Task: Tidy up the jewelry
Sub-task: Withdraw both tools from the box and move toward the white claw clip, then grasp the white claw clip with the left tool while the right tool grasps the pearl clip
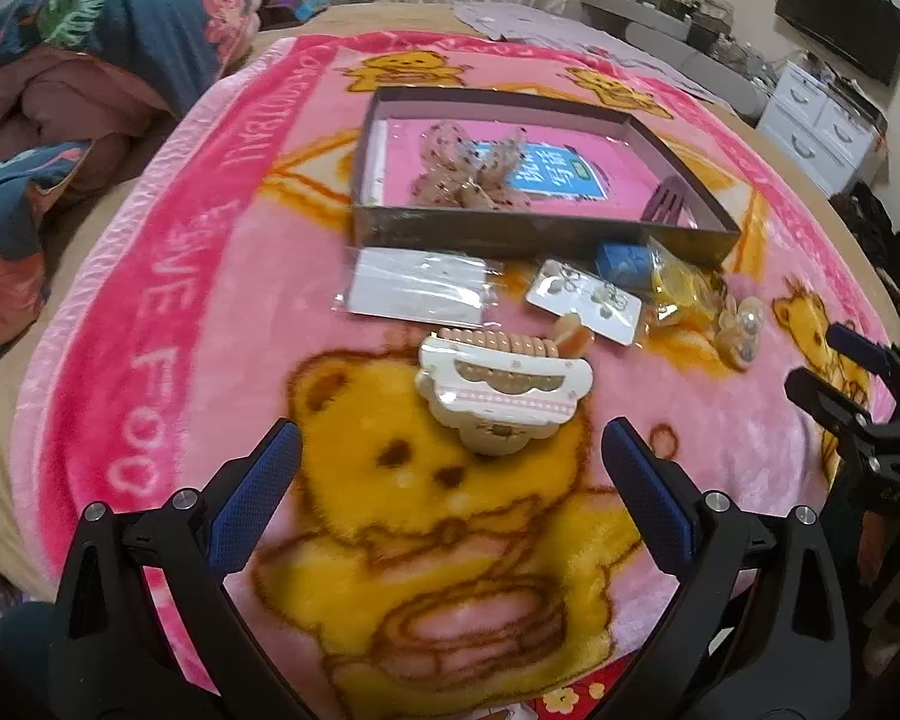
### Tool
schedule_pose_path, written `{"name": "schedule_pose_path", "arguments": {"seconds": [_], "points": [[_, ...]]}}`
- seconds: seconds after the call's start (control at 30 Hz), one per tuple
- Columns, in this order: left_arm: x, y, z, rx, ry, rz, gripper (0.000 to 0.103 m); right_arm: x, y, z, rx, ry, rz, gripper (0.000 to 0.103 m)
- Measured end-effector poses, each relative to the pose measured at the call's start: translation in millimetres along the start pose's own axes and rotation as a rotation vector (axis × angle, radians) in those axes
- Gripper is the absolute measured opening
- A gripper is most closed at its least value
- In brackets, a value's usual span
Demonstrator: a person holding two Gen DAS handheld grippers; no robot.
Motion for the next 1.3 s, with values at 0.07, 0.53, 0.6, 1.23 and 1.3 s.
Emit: {"name": "schedule_pose_path", "arguments": {"seconds": [0.07,0.53,0.6,1.23,1.3], "points": [[-1,-4,2,-0.002,-0.003,-0.003,0.094,-1,-5,3,-0.002,-0.007,-0.009,0.093],[6,-31,7,-0.022,0.005,0.007,0.093,3,-47,9,0.076,-0.118,-0.091,0.058],[7,-34,6,-0.013,0.009,0.008,0.093,-1,-53,9,0.104,-0.15,-0.117,0.048],[7,-28,11,-0.013,-0.033,0.033,0.065,-1,-27,-5,0.2,-0.149,-0.049,0.036],[7,-22,5,-0.018,-0.014,0.036,0.065,1,-24,-7,0.209,-0.142,-0.039,0.036]]}}
Point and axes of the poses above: each gripper's, at about its wrist camera, not at the fingertips, and y roughly against the way its jaws point, z to its right, x to its top, the point moved 10 cm from there along -y, roughly the way its jaws point, and after that the axes turned 1 degree about -y, right-handed, at the moved point
